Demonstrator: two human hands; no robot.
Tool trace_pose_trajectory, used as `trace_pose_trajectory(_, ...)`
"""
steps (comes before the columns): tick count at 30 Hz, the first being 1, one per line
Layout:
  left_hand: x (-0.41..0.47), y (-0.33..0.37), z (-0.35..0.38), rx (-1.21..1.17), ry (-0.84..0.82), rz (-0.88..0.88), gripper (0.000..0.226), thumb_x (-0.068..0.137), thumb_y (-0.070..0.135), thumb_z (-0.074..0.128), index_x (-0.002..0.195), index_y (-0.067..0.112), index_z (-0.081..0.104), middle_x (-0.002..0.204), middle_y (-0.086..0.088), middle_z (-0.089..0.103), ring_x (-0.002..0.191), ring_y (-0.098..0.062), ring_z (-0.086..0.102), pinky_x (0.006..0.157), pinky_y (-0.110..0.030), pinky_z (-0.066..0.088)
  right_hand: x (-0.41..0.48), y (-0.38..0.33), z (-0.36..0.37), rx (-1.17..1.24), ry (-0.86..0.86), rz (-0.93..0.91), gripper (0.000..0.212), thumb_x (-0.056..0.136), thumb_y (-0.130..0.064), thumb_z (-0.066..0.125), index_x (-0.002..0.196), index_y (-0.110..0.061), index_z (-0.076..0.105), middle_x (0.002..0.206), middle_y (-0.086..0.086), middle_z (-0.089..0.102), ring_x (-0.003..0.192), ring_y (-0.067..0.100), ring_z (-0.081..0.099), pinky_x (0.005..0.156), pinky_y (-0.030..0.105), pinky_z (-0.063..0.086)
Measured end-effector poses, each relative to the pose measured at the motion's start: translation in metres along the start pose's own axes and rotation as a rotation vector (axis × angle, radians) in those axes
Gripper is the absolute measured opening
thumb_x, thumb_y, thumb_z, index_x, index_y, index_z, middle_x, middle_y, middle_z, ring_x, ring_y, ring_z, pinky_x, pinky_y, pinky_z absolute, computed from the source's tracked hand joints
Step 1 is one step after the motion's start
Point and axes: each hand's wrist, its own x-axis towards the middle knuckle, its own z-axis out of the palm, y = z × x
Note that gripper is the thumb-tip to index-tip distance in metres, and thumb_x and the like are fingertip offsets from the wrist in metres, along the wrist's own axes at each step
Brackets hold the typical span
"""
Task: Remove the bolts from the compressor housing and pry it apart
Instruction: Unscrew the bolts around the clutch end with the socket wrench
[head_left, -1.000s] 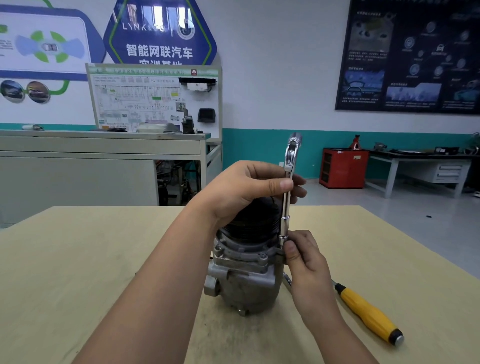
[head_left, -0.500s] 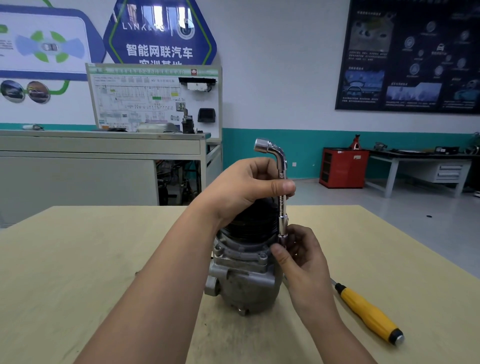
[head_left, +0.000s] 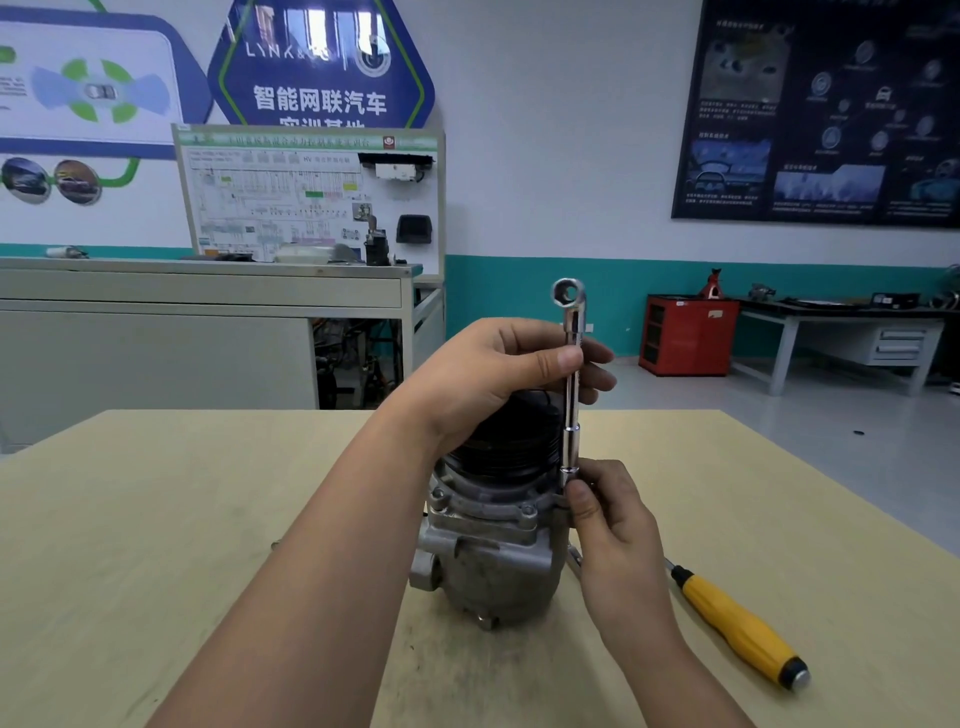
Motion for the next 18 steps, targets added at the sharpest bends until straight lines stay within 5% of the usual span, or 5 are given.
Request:
trace_pose_trajectory(7,0.0,-0.001,-0.0021,0.028,0.028,-0.001,0.007,0.072,0.022,0.067,0.077,0.019,0.073,0.08,-0.002,0.075,0.079,-0.013,0.072,0.074,-0.023,0.056,0.0001,-0.0004,0.0006,0.067,-0.005,0.024,0.023,0.082,-0.035,0.048,0.093,-0.019,0.061,0.09,0.0,0.061,0.086,0.006,0.06,0.074,0.015,0.047)
trace_pose_trajectory(11,0.0007,-0.0003,-0.0014,0.053,0.03,0.007,0.026,0.066,0.024,0.07,0.084,0.007,0.063,0.074,0.001,0.074,0.076,-0.011,0.071,0.075,-0.021,0.055,0.0001,0.002,0.0,0.088,-0.002,0.044,0.015,0.086,-0.015,0.061,0.095,-0.025,0.056,0.086,-0.014,0.065,0.081,0.0,0.062,0.071,0.014,0.049)
trace_pose_trajectory(15,0.0012,0.0015,0.0023,0.018,0.052,0.011,0.042,0.064,0.02,0.07,0.097,-0.002,0.056,0.068,0.002,0.071,0.069,-0.01,0.07,0.069,-0.02,0.055,-0.0009,0.002,-0.0001,0.072,-0.004,0.021,0.014,0.09,-0.011,0.055,0.098,-0.022,0.058,0.095,-0.002,0.064,0.087,0.004,0.062,0.074,0.014,0.049)
trace_pose_trajectory(18,0.001,0.0023,0.003,0.044,0.053,-0.002,0.032,0.065,0.024,0.07,0.086,0.002,0.059,0.07,0.002,0.072,0.071,-0.01,0.069,0.07,-0.02,0.054,-0.0009,0.0007,0.0004,0.043,-0.005,0.008,0.016,0.092,-0.012,0.05,0.096,-0.026,0.059,0.1,0.004,0.062,0.094,0.009,0.06,0.08,0.019,0.05)
